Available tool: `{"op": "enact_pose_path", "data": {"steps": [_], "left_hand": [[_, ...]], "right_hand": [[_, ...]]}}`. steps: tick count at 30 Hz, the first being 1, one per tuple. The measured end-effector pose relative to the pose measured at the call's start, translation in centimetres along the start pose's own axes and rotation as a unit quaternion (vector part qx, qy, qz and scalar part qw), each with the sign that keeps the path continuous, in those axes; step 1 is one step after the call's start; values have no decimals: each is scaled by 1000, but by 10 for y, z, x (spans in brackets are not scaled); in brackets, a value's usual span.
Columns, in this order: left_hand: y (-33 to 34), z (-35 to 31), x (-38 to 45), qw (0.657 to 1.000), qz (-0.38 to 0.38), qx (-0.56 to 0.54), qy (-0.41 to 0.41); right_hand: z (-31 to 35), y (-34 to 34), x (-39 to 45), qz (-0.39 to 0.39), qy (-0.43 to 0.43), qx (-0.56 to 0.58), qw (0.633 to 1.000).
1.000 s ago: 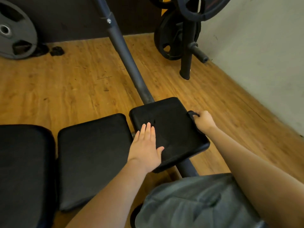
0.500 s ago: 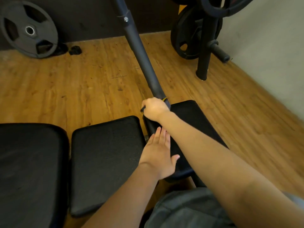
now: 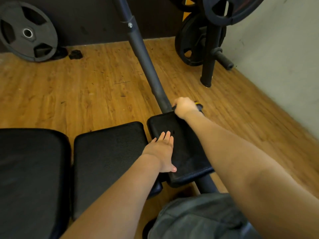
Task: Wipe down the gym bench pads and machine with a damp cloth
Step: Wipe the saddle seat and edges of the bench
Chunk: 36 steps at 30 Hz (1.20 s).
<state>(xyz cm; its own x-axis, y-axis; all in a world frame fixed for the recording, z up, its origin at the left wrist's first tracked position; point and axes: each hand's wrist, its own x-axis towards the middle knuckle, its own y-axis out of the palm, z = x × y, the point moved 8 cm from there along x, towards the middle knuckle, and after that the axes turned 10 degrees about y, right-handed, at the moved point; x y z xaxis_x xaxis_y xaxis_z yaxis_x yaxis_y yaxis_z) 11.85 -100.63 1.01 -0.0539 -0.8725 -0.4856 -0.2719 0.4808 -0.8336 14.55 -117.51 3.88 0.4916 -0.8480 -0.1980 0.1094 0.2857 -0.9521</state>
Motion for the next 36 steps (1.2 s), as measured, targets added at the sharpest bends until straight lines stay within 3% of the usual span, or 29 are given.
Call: {"op": "enact_pose_path", "data": {"steps": [4, 7, 11, 15, 18, 20, 24, 27, 36], "left_hand": [[3, 1, 4, 1000, 21, 9, -4], [3, 1, 1, 1000, 21, 2, 3], [0, 1, -1, 1000, 6, -2, -2], [0, 2, -2, 1000, 5, 2, -4], [1, 3, -1, 1000, 3, 4, 2], [1, 3, -1, 1000, 3, 4, 4], [3, 4, 1, 1000, 10, -5, 2], [2, 3, 0, 1000, 3, -1, -3], [0, 5, -2, 1000, 4, 13, -8]], "right_hand": [[87, 37, -35, 50, -144, 26, 988], [94, 42, -40, 69, -187, 8, 980], [35, 23, -12, 34, -112, 36, 992], [-21, 1, 12, -1, 4, -12, 1000], [-26, -3, 14, -35, 68, -51, 996], [3, 2, 5, -37, 37, -56, 997], [75, 32, -31, 11, -119, 36, 992], [69, 36, -37, 18, -160, 90, 983], [-39, -4, 21, -64, 25, -3, 998]]}}
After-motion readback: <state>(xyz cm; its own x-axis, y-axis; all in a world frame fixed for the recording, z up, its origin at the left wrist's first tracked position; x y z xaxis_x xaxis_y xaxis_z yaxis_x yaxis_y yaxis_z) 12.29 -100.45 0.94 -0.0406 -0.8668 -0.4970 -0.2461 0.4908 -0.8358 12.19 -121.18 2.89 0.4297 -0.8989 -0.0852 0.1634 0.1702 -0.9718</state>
